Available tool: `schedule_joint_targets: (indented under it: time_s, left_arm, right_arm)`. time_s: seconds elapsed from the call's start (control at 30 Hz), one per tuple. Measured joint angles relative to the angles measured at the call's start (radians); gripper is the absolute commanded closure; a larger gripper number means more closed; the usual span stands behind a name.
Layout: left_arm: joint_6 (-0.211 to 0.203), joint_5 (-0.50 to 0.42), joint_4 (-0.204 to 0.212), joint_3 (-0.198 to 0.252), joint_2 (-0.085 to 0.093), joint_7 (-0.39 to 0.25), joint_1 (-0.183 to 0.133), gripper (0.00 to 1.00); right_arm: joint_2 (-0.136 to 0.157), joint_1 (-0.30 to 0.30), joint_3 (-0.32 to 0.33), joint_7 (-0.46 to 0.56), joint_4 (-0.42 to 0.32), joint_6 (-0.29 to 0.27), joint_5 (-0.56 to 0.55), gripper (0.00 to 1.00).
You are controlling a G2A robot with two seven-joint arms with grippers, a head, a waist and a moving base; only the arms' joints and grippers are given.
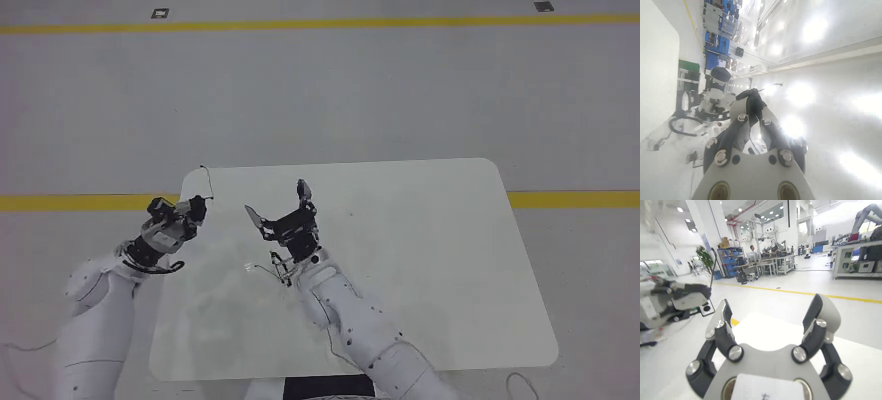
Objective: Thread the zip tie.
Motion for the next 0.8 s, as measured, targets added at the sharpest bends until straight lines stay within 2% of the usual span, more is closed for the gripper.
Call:
schedule_joint_targets:
  time_s: [0.1, 0.17, 0.3, 0.4, 0.63, 0.77, 0.8]
  left_arm:
    - [0.090, -0.067, 0.011, 0.002, 0.003, -0.011, -0.004, 1.00]
    - [0.121, -0.090, 0.019, 0.012, 0.006, -0.015, -0.004, 1.00]
    - [0.119, -0.124, 0.039, 0.049, 0.017, -0.021, -0.005, 1.00]
    - [0.119, -0.146, 0.048, 0.072, 0.027, -0.020, -0.013, 1.00]
    - [0.119, -0.145, 0.047, 0.073, 0.029, -0.018, -0.016, 1.00]
    - [0.119, -0.145, 0.047, 0.073, 0.029, -0.019, -0.016, 1.00]
    - [0.119, -0.145, 0.047, 0.073, 0.029, -0.019, -0.016, 1.00]
  right_arm:
    - [0.017, 0.068, -0.105, -0.033, 0.070, 0.117, -0.018, 0.00]
    - [0.023, 0.097, -0.149, -0.054, 0.096, 0.140, -0.015, 0.00]
    - [0.021, 0.140, -0.192, -0.084, 0.133, 0.137, -0.015, 0.00]
    - [0.017, 0.158, -0.194, -0.100, 0.143, 0.137, -0.015, 0.00]
    - [0.018, 0.156, -0.199, -0.096, 0.139, 0.131, -0.015, 0.00]
    - [0.017, 0.180, -0.242, -0.105, 0.152, 0.132, -0.015, 0.00]
    - [0.015, 0.187, -0.253, -0.109, 0.158, 0.135, -0.015, 0.13]
